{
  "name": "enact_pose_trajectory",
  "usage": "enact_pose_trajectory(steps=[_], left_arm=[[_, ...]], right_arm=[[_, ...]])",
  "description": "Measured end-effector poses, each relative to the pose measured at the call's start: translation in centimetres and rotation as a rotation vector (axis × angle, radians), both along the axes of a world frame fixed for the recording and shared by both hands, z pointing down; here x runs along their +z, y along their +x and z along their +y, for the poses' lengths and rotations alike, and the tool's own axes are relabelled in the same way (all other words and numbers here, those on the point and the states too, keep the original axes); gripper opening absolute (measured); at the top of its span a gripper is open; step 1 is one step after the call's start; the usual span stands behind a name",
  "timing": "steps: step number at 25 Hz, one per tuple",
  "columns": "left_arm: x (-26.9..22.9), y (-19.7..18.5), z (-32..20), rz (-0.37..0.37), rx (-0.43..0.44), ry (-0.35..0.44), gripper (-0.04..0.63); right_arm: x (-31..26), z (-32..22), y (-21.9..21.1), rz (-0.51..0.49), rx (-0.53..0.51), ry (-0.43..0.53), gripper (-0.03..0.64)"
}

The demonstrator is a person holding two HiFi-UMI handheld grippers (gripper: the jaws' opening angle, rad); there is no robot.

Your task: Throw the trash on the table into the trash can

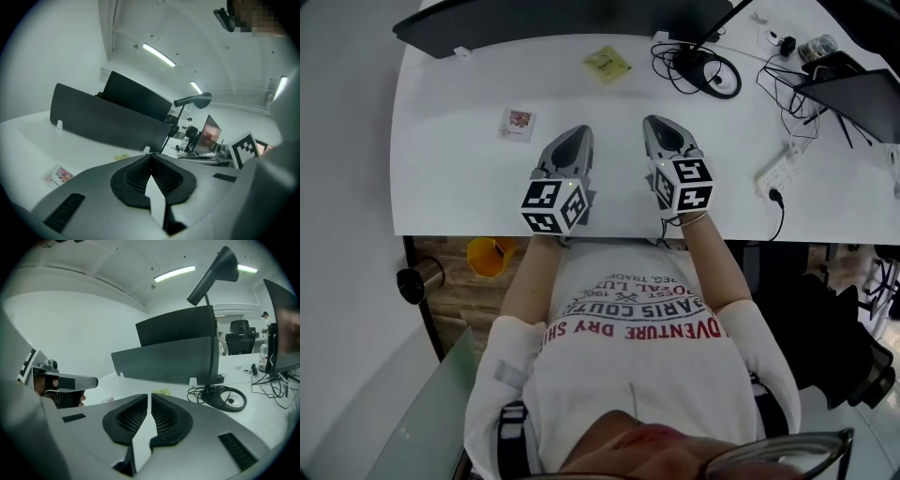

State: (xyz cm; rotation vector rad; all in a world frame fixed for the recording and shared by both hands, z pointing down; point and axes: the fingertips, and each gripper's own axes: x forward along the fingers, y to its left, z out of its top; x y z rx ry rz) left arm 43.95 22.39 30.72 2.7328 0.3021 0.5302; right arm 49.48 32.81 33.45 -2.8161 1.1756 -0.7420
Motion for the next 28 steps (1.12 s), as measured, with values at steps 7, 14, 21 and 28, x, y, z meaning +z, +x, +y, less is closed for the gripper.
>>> enact_pose_trajectory(steps=[7,14,21,28], left_arm=[[2.7,4.3,-4.5,-0.052,0.008,-0.014,0.023],[7.1,7.9,-8.3,-0.112,0.012,-0.044,0.023],[10.6,9.7,-10.2,-0.163,0.026,-0.071,0.023],[12.1,10.3,-10.0,-0.187,0.059,-0.092,0.023]], right_arm=[[3.4,-6.0,5.6,-0.060,-0.014,-0.055,0.120],[9.6,-10.1,10.8,-0.121,0.001,-0.158,0.237],[14.5,-12.6,14.5,-0.129,0.009,-0.268,0.276],[17.9,-12.2,16.1,-0.246,0.039,-0.340,0.276]])
